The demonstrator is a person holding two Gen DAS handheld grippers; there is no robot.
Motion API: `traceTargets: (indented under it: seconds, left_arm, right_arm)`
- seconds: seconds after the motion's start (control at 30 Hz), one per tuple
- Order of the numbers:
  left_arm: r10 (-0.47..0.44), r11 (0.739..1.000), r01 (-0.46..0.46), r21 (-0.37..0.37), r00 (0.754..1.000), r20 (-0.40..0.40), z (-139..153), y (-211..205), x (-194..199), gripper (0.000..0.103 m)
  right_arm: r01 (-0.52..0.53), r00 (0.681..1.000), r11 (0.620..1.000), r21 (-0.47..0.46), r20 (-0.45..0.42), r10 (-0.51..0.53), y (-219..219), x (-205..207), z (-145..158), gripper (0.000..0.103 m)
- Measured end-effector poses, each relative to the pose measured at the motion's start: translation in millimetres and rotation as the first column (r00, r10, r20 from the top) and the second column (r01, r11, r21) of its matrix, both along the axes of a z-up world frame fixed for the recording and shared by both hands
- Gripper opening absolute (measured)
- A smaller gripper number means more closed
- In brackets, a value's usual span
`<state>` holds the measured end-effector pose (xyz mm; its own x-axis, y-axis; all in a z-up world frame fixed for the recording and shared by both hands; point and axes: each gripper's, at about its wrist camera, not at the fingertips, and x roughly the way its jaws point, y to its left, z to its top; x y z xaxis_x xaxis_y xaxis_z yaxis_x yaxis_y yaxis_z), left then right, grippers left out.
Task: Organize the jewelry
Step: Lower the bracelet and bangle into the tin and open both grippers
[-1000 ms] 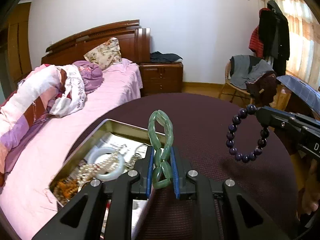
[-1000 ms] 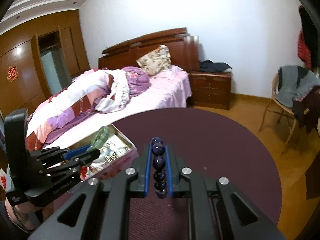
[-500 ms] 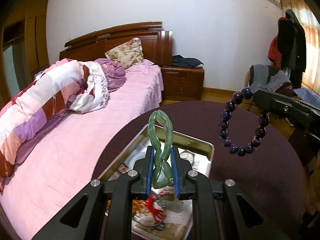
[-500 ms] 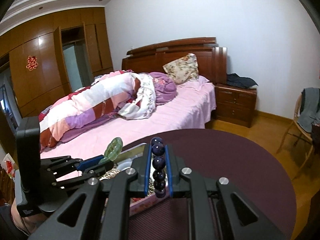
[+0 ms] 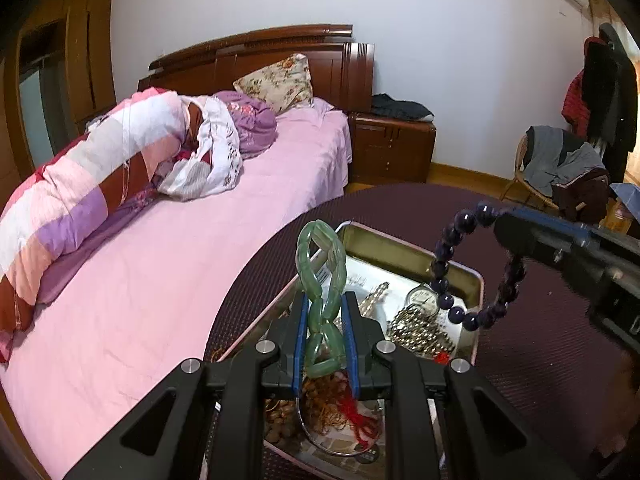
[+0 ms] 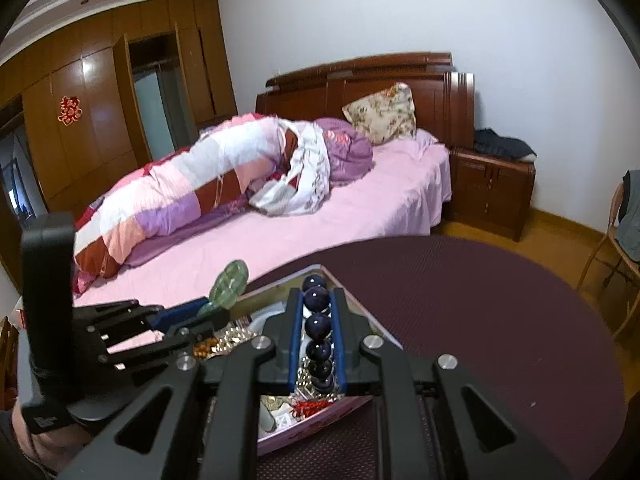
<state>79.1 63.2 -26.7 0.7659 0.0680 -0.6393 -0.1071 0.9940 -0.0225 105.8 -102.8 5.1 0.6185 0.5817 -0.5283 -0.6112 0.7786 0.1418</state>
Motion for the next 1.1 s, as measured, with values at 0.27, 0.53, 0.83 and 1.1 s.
traceTargets:
  seconds: [0.27, 0.53, 0.83, 1.1]
  left_arm:
    - [-0.002, 1.0, 0.002, -0.011, 0.999, -0.047, -14.5, 4.5, 8.7, 0.017]
    - [0.018, 1.0, -0.018, -0.011, 0.999, -0.034, -12.9, 5.9, 4.2, 0.056]
    - [0.039, 0.999, -0.038, -0.02, 0.999, 0.011, 2.8, 10.4, -13.3, 0.062]
    - [0.037, 0.999, -0.036, -0.012, 0.998, 0.049, 18.0, 8.8, -28.4, 0.062]
  right_arm:
    - [-0.027, 0.998, 0.999, -0.034, -0.057, 0.025, 11.9, 4.0, -23.1, 0.017]
    - [-0.025, 0.995, 0.999, -0.02, -0.096, 0.023, 7.2, 6.5, -30.4, 0.036]
    - [0.03, 0.996, 1.0, -0.008, -0.089, -0.031, -5.3, -3.7, -20.9, 0.049]
    - [0.032, 0.998, 0.999, 0.013, -0.052, -0.031, -7.7, -19.7, -4.9, 0.055]
